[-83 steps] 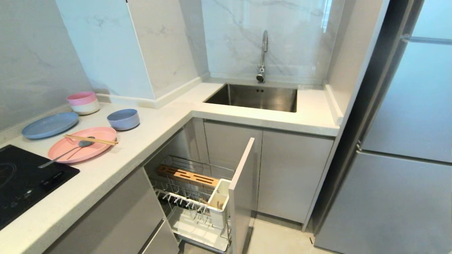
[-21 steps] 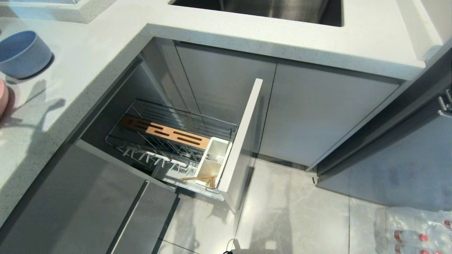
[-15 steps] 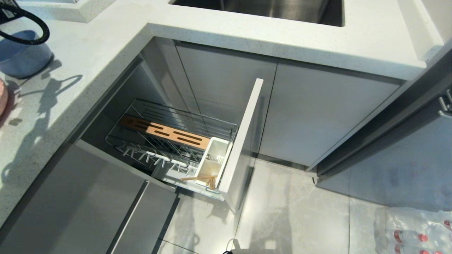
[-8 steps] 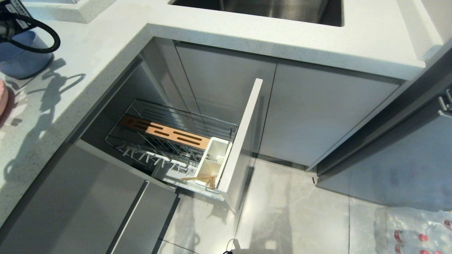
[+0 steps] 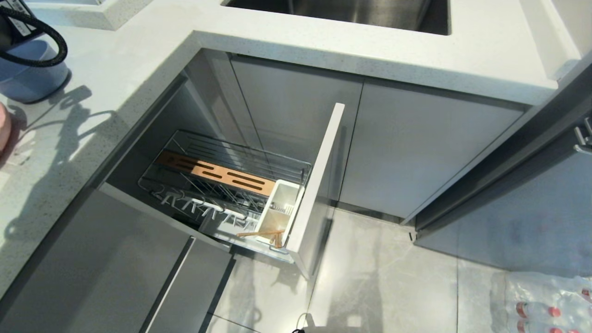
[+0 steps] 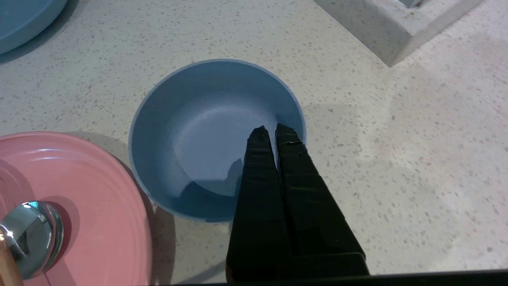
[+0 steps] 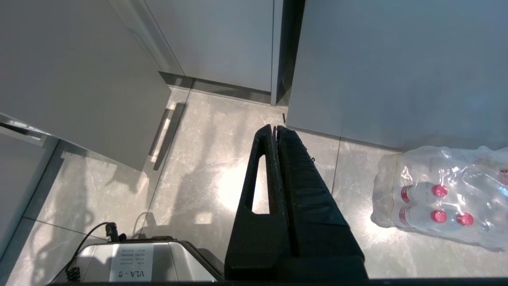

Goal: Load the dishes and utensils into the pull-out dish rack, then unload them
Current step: Pick up the bowl and place it in the cupboard

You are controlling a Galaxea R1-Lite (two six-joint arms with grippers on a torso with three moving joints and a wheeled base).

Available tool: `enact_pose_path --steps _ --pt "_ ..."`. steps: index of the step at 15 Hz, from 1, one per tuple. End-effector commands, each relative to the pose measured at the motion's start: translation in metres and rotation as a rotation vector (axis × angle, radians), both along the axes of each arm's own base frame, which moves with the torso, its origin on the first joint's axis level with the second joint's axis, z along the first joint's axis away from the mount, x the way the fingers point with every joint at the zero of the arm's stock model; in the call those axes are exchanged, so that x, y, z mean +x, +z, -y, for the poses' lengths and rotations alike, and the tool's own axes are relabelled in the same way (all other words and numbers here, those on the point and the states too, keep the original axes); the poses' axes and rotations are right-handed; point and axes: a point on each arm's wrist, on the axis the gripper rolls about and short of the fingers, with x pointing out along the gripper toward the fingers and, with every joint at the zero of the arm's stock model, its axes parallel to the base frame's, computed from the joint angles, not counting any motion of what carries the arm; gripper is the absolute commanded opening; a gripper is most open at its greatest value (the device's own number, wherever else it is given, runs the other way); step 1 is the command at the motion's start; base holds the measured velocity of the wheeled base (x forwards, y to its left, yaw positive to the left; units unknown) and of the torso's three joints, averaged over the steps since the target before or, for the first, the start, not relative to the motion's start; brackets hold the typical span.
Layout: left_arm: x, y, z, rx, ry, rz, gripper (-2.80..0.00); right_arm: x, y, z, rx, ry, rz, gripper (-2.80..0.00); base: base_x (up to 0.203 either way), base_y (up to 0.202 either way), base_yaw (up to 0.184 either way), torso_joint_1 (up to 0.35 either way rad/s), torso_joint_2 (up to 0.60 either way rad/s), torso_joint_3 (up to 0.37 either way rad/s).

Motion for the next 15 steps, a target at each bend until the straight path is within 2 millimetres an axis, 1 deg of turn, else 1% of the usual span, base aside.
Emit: enact_pose_path --steps 1,2,3,4,6,8,10,15 --pt "-0.008 0.004 0.000 -0.002 0.001 0.012 -2.80 0.000 0.000 0.000 0.000 0.000 0.000 -2.80 0.000 0.000 0.000 0.000 0.00 0.000" --pt "-0.008 0.004 0.000 -0.003 -0.002 0.009 -2.80 0.000 0.000 0.000 0.000 0.000 0.000 -2.80 0.000 0.000 0.000 0.000 0.00 0.000" --pt "-0.008 0.004 0.000 -0.004 -0.002 0.011 -2.54 0.000 0.000 0.000 0.000 0.000 -0.001 -2.80 0.000 0.000 0.000 0.000 0.00 0.000" --pt "-0.007 0.003 0.000 -0.009 -0.008 0.011 0.00 0.000 0.000 0.000 0.000 0.000 -0.001 -2.80 0.000 0.000 0.000 0.000 0.00 0.000" --pt "-0.004 0.002 0.000 -0.010 -0.021 0.006 0.00 0.000 0.000 0.000 0.000 -0.002 0.000 -2.80 0.000 0.000 0.000 0.000 0.00 0.000" --pt "0.005 -0.004 0.000 -0.013 -0.040 -0.013 0.00 0.000 0.000 0.000 0.000 -0.001 0.000 -2.80 0.000 0.000 0.000 0.000 0.00 0.000" --pt "0.010 -0.006 -0.001 -0.023 -0.092 -0.018 0.00 0.000 0.000 0.000 0.000 -0.001 0.000 -2.80 0.000 0.000 0.000 0.000 0.00 0.000" --pt "0.019 -0.012 -0.006 -0.028 -0.111 -0.030 0.00 0.000 0.000 0.000 0.000 0.000 -0.001 -2.80 0.000 0.000 0.000 0.000 0.00 0.000"
